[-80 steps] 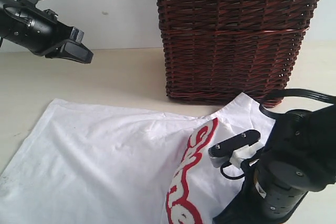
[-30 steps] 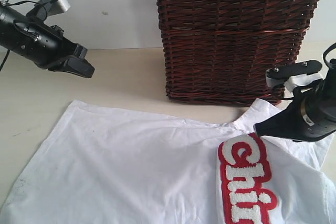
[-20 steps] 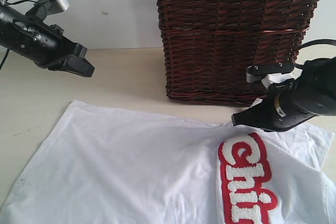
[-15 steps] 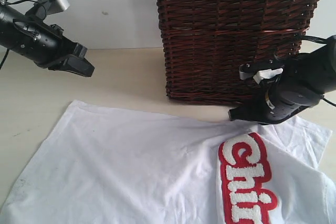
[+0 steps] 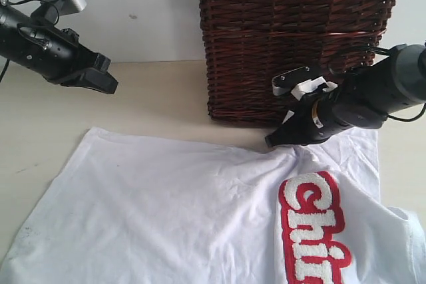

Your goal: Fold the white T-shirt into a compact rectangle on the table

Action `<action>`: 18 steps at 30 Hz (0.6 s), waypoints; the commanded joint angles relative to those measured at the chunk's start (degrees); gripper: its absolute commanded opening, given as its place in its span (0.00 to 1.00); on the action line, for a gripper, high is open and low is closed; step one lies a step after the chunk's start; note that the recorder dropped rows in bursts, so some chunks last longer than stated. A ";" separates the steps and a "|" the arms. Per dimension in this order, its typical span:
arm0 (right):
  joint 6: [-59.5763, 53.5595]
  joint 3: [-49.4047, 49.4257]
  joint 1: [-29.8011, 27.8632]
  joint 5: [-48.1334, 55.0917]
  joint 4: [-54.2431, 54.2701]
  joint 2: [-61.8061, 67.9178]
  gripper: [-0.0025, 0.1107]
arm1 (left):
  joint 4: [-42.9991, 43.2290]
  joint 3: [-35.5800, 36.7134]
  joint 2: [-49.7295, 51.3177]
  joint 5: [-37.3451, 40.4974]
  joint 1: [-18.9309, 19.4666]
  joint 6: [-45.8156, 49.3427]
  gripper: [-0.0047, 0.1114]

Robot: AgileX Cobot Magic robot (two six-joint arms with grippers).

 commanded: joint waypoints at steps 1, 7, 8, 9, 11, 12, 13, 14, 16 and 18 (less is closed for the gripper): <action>-6.51 -0.09 1.50 -1.57 0.17 -0.51 0.02 | -0.15 0.18 -0.75 -0.56 -0.43 0.17 0.04; -7.33 -0.09 2.51 -3.79 0.28 -1.54 0.02 | -0.15 0.18 -0.75 0.08 -0.43 0.17 0.04; -7.18 -0.09 2.51 -2.93 0.28 -1.93 0.02 | -0.15 0.18 -0.75 0.37 -0.43 0.17 0.04; -7.09 -0.09 2.51 -0.98 0.88 -2.80 0.02 | -0.15 0.18 -0.75 0.71 -0.43 0.17 0.04; -7.34 0.14 2.51 2.52 2.72 -5.02 0.02 | -0.15 0.18 -0.75 1.11 -0.43 0.17 0.04; -7.34 0.52 2.51 4.06 4.18 -7.38 0.02 | 0.30 0.18 -0.75 1.11 -0.87 0.28 0.04; -7.34 1.26 2.51 4.16 5.29 -9.36 0.02 | 1.36 0.18 -0.75 1.11 -1.28 0.28 0.04; -7.93 2.27 2.51 4.30 6.57 -12.04 0.02 | 3.04 0.18 -0.75 1.11 -2.17 0.28 0.04; -9.78 4.38 3.49 5.21 9.38 -17.73 0.02 | 6.48 0.18 -0.75 1.11 -4.83 -0.17 0.04; -11.92 6.89 4.73 7.50 11.81 -22.96 0.02 | 10.60 0.18 -0.65 0.88 -8.41 -1.99 0.04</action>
